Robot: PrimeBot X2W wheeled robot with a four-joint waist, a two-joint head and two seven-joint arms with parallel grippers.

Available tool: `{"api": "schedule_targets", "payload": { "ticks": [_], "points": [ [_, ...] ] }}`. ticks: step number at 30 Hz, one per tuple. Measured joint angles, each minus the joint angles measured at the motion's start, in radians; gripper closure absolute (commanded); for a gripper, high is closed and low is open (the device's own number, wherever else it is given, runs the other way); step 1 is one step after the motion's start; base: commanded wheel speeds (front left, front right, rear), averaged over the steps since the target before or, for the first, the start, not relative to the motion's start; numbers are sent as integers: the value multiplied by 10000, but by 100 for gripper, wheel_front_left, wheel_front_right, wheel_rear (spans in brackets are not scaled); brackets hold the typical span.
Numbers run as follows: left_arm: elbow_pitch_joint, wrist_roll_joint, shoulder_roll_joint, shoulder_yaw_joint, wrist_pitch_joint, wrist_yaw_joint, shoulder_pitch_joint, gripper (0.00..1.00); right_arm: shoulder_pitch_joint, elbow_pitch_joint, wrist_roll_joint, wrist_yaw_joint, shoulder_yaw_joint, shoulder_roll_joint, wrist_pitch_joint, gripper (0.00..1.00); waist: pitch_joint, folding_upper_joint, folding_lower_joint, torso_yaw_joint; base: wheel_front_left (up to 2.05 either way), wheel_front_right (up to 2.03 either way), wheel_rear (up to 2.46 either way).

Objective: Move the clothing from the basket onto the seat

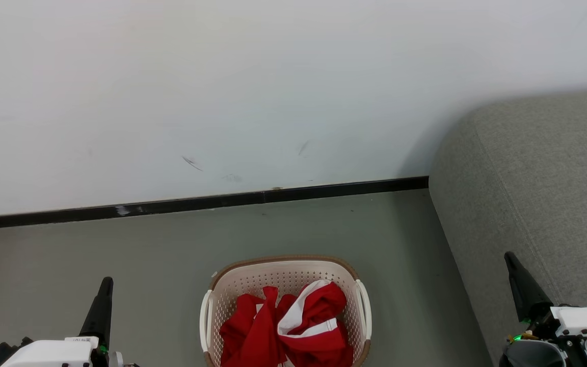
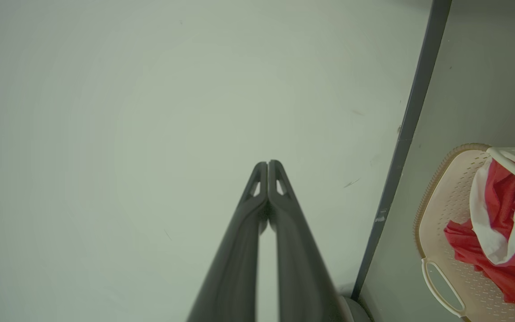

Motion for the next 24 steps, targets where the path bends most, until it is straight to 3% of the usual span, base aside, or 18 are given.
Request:
{"api": "schedule_targets", "payload": {
  "ticks": [24],
  "points": [
    [0, 0, 0, 0, 0, 0, 0, 100, 0, 0, 0, 0, 0, 0, 0, 100, 0, 0, 0, 0, 0, 0, 0]
  ]
}}
